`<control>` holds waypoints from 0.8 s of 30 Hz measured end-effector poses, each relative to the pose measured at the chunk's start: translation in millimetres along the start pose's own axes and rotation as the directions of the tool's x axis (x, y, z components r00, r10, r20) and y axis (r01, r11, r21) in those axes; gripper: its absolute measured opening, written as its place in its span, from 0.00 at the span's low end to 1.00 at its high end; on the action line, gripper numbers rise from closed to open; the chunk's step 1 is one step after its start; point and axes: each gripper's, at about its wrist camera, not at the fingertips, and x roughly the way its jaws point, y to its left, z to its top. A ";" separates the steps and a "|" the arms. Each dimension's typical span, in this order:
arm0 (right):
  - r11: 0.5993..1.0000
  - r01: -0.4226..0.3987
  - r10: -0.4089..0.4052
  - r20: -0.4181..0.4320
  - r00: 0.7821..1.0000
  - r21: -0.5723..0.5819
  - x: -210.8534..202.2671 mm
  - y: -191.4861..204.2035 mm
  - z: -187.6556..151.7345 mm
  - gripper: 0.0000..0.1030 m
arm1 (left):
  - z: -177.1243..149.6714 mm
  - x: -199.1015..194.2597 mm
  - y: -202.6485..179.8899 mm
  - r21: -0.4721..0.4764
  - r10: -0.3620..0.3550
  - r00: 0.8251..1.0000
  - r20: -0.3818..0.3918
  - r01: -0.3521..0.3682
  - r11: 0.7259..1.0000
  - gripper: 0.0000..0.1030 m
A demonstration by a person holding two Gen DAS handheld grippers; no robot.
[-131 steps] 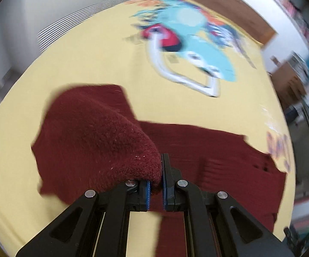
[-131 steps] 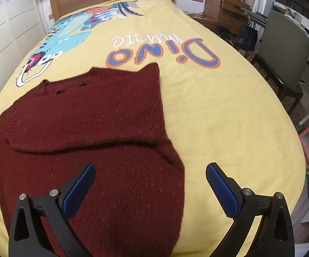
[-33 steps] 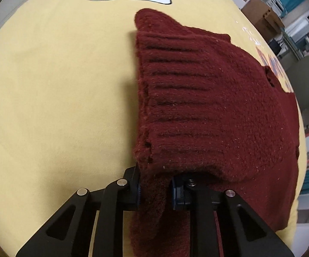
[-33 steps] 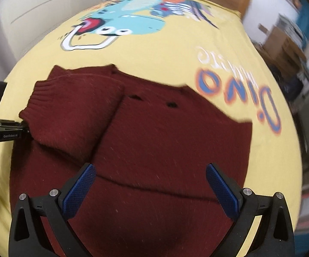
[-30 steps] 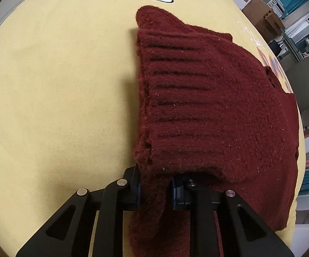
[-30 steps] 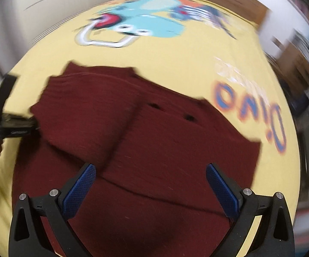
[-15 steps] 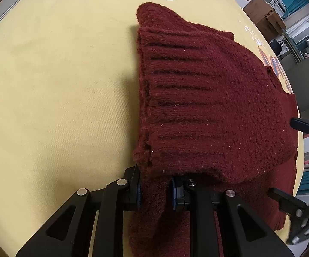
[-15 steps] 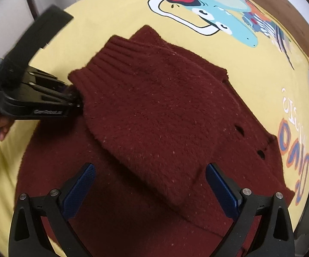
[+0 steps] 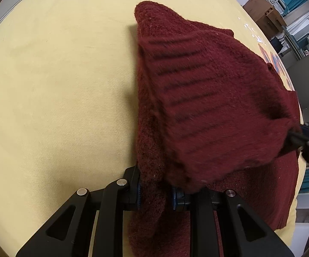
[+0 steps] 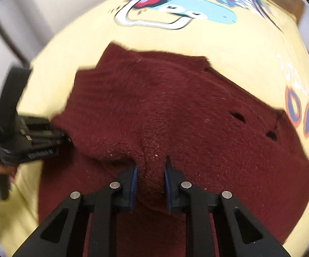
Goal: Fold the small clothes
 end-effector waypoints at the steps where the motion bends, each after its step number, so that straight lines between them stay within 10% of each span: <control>1: 0.999 -0.016 0.016 0.018 1.000 0.033 -5.4 -7.1 -1.1 0.19 | -0.2 0.1 -0.1 0.001 0.001 1.000 0.000 -0.001 1.000 0.17; 9: 0.965 -0.039 0.015 0.093 0.996 0.259 -35.3 -55.2 -21.5 0.19 | 3.3 1.9 -5.8 0.008 0.011 1.000 -0.005 -0.011 1.000 0.17; 18: 0.946 -0.006 0.016 -0.027 0.999 0.325 -4.5 -76.1 -49.9 0.21 | 5.2 5.5 -12.4 0.019 0.026 1.000 -0.010 -0.026 0.999 0.17; 24: 0.960 0.078 -0.064 -0.059 0.996 0.270 -2.4 -63.6 -49.0 0.55 | 4.9 5.7 -15.1 0.018 0.029 0.999 -0.015 -0.029 0.999 0.17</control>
